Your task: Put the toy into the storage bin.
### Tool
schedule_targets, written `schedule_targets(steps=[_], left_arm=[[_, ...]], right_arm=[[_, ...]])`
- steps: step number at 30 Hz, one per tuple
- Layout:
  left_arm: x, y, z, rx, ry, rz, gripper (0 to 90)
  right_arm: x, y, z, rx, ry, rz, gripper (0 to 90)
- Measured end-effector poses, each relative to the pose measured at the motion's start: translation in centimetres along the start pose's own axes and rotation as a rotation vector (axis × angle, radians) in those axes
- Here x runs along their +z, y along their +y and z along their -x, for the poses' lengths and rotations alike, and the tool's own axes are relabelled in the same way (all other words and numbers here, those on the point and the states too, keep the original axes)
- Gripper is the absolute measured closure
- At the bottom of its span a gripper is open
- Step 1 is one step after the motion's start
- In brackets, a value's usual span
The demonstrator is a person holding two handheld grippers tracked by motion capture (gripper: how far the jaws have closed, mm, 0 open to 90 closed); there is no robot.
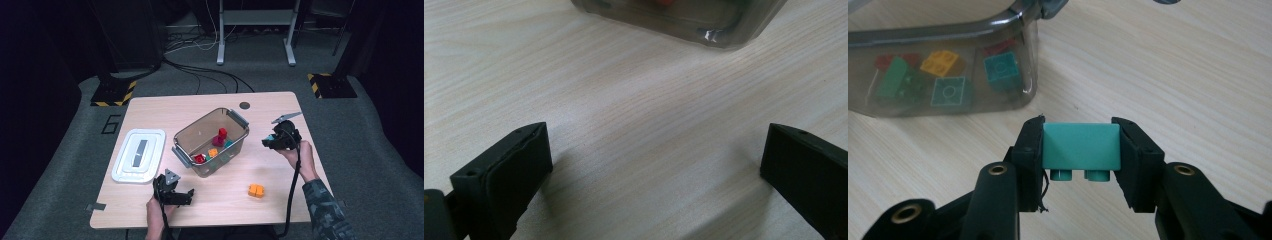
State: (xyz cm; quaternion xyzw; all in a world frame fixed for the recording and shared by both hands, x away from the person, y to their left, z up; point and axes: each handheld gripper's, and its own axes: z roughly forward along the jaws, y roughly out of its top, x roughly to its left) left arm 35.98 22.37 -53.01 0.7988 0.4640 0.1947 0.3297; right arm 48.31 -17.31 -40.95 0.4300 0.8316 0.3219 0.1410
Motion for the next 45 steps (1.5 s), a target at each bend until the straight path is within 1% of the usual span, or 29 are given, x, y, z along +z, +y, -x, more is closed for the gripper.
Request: schedule_targets(steps=[5,10,14,20,23,25,30,31,33,37,39,42,45], left_arm=[[0.0,0.0,0.0,0.0,0.0,0.001,0.0],[0.0,0.0,0.0,0.0,0.0,0.0,0.0],[0.0,0.0,0.0,-0.001,0.0,0.001,0.0],[0.0,0.0,0.0,-0.001,0.0,0.0,0.0],[0.0,0.0,0.0,0.001,0.0,0.0,0.0],[0.0,0.0,0.0,0.0,0.0,0.0,0.0],[0.0,0.0,0.0,0.0,0.0,0.0,0.0],[0.0,0.0,0.0,0.001,-0.002,0.0,0.0],[0.0,0.0,0.0,0.0,0.0,0.0,0.0],[0.0,0.0,0.0,0.0,0.0,0.0,0.0],[0.0,0.0,0.0,0.0,0.0,0.0,0.0],[0.0,0.0,0.0,0.0,0.0,0.0,0.0],[0.0,0.0,0.0,-0.001,0.0,0.001,0.0]], right_arm=[[0.0,0.9,0.2,-0.005,-0.008,0.004,58.6],[-0.2,2.0,0.4,-0.007,-0.016,0.021,58.6],[-0.3,2.6,0.5,-0.01,-0.02,0.028,58.7],[-0.8,4.0,0.1,-0.018,-0.029,0.053,58.7],[-1.0,4.4,0.0,-0.026,-0.029,0.06,58.7],[-1.1,4.8,-0.1,-0.019,-0.031,0.062,58.7],[-1.3,5.4,0.0,-0.023,-0.027,0.076,58.7],[-1.3,5.7,0.1,-0.028,-0.021,0.087,58.7],[-1.3,5.9,0.0,-0.029,-0.021,0.087,58.6],[-1.5,6.6,-0.4,-0.034,-0.014,0.088,58.6],[-1.5,7.2,-0.9,-0.054,-0.014,0.097,58.7],[-1.6,7.7,-1.3,-0.063,-0.007,0.099,58.6],[-1.5,8.3,-2.0,-0.088,-0.004,0.104,58.7]])
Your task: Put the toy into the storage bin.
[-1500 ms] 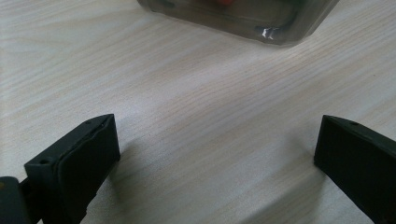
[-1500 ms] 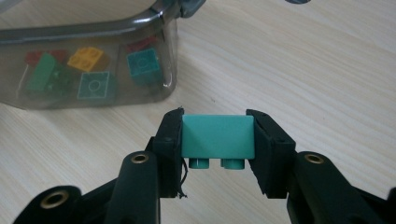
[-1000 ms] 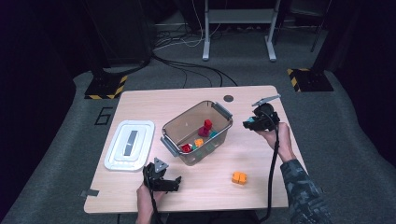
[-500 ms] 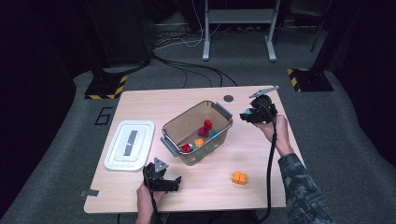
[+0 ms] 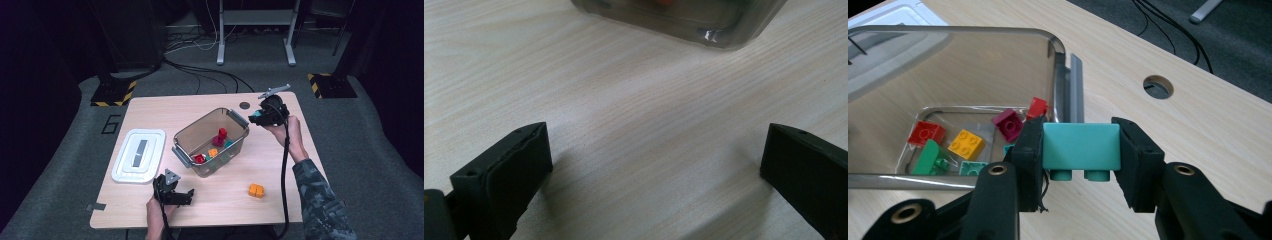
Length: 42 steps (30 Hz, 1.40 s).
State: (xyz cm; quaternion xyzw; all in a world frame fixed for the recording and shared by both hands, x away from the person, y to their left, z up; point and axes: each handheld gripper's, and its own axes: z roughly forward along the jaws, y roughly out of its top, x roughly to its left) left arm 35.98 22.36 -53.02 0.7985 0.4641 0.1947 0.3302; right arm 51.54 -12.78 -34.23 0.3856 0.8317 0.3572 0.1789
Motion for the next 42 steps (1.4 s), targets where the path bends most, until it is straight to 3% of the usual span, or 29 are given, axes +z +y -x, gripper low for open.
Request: schedule_targets(steps=[11,21,25,26,29,34,42], left_arm=[[0.0,0.0,0.0,0.004,-0.002,-0.002,0.0],[0.0,0.0,0.0,0.002,0.001,0.002,0.0],[0.0,0.0,0.0,0.003,0.001,0.002,0.0],[0.0,0.0,0.0,0.003,0.001,0.002,0.0],[0.0,0.0,0.0,0.002,0.0,0.002,0.0],[0.0,0.0,0.0,-0.001,-0.002,0.0,0.0],[0.0,0.0,0.0,0.0,-0.001,0.0,0.0]], right_arm=[[1.5,2.1,-2.6,-0.07,0.035,-0.017,58.6],[3.1,2.5,-4.0,-0.09,0.049,-0.05,57.9],[3.2,2.5,-4.2,-0.09,0.047,-0.063,41.6],[3.2,2.5,-4.2,-0.09,0.047,-0.063,41.6],[2.6,2.1,-4.2,-0.08,0.033,-0.047,24.1],[1.5,1.6,-3.9,-0.064,0.02,-0.02,15.5],[-0.3,-0.5,-2.8,-0.047,0.015,-0.001,10.6]])
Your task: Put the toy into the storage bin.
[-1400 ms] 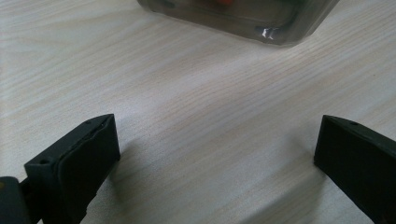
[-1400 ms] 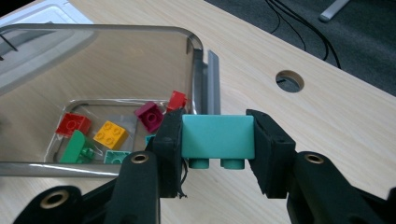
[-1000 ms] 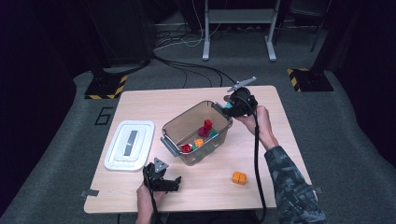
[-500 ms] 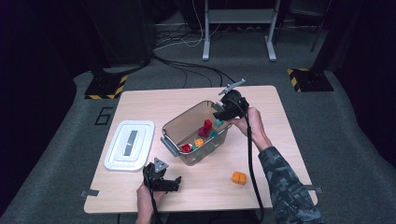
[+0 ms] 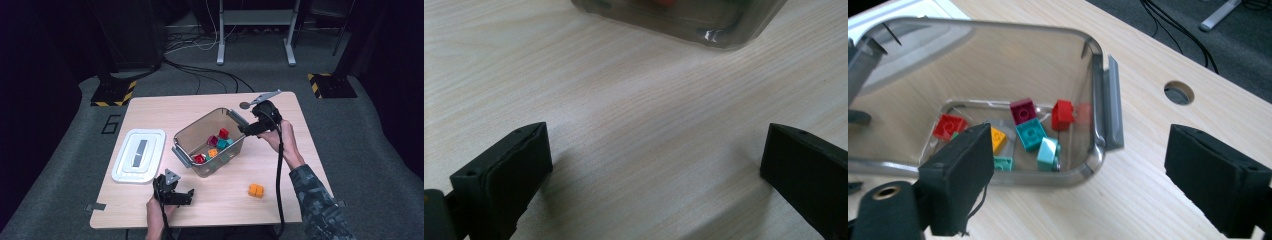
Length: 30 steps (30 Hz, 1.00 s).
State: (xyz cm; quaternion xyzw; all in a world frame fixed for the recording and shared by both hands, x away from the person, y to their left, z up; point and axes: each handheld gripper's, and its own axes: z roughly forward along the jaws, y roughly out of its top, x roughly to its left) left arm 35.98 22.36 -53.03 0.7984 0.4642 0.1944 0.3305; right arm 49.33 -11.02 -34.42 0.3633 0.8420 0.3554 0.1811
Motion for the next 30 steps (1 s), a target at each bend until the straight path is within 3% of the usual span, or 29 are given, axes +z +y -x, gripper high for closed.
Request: schedule_targets(steps=[15,30], left_arm=[[0.0,0.0,0.0,0.002,0.001,-0.001,0.0],[0.0,0.0,0.0,0.001,0.001,-0.001,0.0]], right_arm=[[-1.2,-5.5,1.0,0.04,-0.012,-0.042,0.8],[-1.3,-9.6,-0.4,0.063,-0.002,-0.061,0.0]])
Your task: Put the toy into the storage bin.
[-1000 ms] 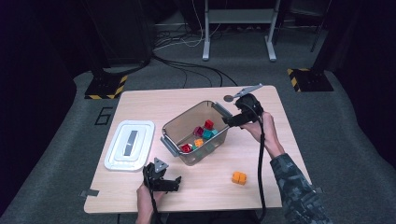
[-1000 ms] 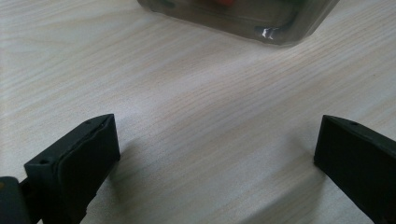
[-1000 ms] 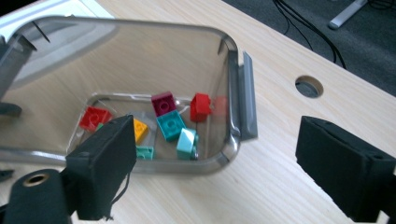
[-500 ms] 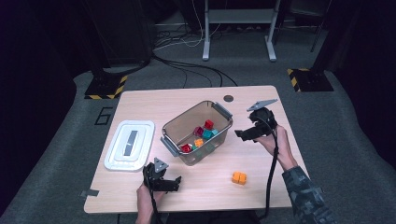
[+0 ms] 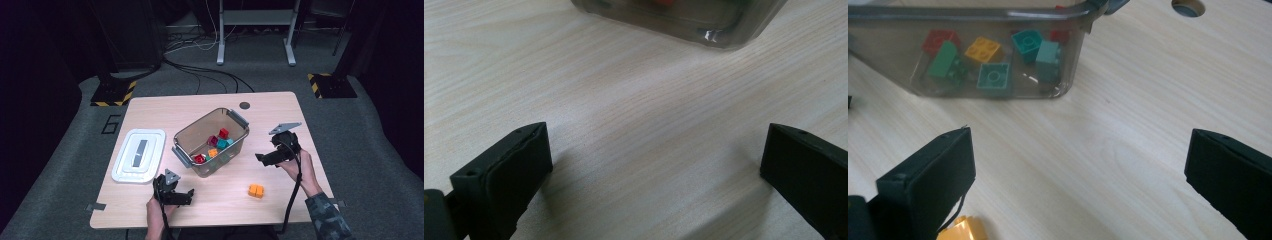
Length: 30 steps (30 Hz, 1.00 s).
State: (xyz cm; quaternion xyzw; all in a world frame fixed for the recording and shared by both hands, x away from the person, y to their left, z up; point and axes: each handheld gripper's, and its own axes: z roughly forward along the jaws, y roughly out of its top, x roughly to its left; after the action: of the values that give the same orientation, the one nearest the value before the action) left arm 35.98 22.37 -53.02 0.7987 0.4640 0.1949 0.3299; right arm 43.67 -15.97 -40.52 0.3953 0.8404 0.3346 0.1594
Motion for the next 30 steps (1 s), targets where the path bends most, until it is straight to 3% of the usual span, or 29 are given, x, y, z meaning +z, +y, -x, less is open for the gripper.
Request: schedule_targets(steps=[21,30], left_arm=[[0.0,0.0,0.0,-0.001,0.0,0.0,0.0],[0.0,0.0,0.0,-0.002,0.0,0.0,0.0]], right_arm=[[0.9,-4.9,-2.4,0.001,0.049,-0.055,0.0],[1.6,-6.6,-3.3,0.005,0.049,-0.084,0.3]])
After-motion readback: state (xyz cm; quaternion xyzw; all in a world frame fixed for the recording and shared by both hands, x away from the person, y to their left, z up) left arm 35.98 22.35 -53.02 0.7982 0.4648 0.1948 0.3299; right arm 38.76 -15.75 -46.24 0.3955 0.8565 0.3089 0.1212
